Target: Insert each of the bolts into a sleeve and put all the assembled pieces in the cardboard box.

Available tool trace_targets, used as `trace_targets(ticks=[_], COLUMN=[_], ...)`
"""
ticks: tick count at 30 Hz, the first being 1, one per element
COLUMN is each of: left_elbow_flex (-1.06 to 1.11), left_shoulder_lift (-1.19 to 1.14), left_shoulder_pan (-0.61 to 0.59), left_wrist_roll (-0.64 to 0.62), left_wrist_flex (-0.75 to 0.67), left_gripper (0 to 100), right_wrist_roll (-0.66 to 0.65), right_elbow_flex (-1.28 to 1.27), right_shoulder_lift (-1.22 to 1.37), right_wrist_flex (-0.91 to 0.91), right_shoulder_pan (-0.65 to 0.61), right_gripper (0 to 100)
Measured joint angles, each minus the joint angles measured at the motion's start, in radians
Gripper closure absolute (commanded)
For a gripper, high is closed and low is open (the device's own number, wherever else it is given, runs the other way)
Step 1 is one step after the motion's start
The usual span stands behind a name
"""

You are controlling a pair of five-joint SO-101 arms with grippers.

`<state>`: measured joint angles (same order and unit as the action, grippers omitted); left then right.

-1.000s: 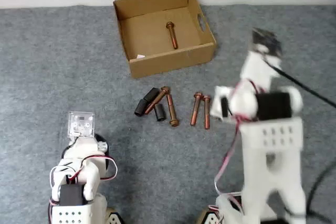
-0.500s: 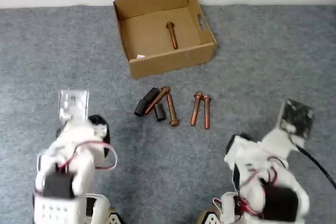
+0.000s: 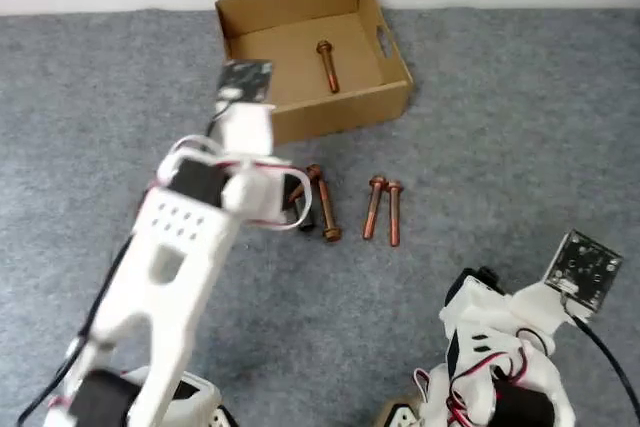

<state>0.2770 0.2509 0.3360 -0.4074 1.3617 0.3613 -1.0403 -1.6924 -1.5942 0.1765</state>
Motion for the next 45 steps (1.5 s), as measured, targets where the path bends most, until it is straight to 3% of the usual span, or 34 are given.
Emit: trace_targets(ticks=[11,24,36,45], left_elbow_flex=[-0.328,-0.775,-1.321,-1.580], left_shoulder_lift=[-0.459,-0.919,-1.286,-1.475], left_shoulder_pan=[0.069,0.118,0.164,0.180], left_wrist_roll=[0.000,0.000,0.002,0.002], left_wrist_flex=[0.003,0.037,0.245,0.330], left_gripper=[83,83,83,83], right_wrist_roll=[0.046,0.048,0.048,0.048], right_elbow_flex=[-0.021,-0.021,-0.037,-0.037], right_shoulder_lift=[-0.026,-0.026,-0.026,-0.026], right_wrist_flex=[0.006,0.006,0.015,0.018], right_shoulder_pan=[0.000,0.000,0.000,0.000], right_gripper=[99.1,99.1,99.1,99.1])
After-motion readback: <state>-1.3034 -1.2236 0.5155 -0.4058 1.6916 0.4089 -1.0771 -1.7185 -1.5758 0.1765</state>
